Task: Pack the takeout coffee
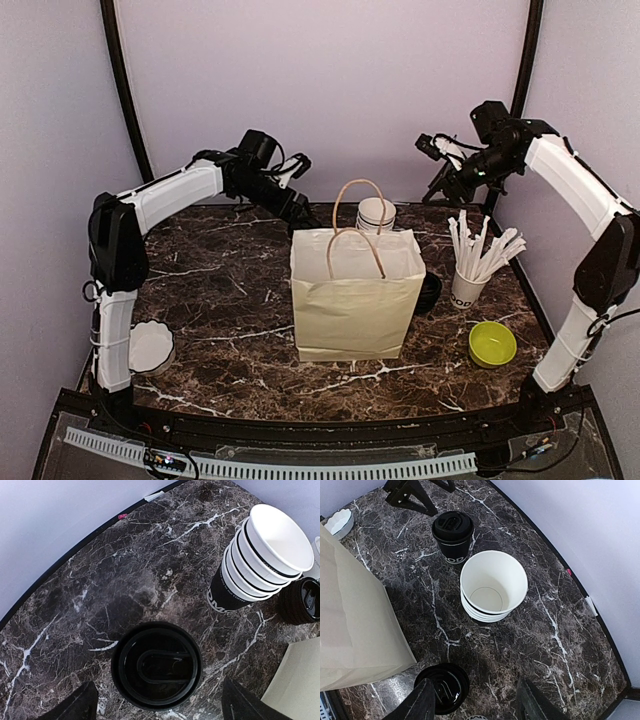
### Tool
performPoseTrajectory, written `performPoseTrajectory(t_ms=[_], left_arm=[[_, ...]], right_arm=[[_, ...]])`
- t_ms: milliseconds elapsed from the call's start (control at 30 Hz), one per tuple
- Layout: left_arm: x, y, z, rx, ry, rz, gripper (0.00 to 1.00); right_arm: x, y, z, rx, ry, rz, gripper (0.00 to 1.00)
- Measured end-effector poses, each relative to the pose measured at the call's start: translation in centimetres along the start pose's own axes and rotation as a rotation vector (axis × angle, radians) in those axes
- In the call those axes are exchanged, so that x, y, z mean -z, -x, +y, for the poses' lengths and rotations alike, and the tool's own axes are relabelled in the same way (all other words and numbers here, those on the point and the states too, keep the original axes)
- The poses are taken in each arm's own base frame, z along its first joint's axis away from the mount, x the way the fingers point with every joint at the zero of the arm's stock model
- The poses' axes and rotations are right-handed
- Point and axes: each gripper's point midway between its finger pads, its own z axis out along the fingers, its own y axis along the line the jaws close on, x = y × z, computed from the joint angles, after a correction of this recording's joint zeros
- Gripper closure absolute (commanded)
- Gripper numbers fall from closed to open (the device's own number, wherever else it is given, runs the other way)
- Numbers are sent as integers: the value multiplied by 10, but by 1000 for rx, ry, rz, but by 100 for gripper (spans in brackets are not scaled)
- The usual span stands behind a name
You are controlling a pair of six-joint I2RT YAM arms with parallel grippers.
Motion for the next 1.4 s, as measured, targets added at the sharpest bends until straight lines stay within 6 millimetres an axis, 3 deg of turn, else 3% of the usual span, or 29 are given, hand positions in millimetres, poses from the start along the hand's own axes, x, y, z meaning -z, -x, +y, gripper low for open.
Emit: performPoseTrajectory(t_ms=[400, 633, 833, 1100, 1400], left_arm=[[-44, -21, -13, -69, 23, 76, 15], [-43, -17, -11, -72, 36, 65, 25], [-43, -17, -10, -70, 44, 66, 15], [-37, -7, -5, -72, 74, 44, 12], [-41, -10, -2, -60, 88, 55, 10]], right_arm=[[-1, 0, 0, -1, 3, 0, 43], [-1, 0, 1, -2, 7, -4, 43], [-1, 0, 1, -2, 7, -4, 43], [-1, 1, 2, -4, 12, -8, 43], [-1, 2, 3, -4, 19, -14, 42]])
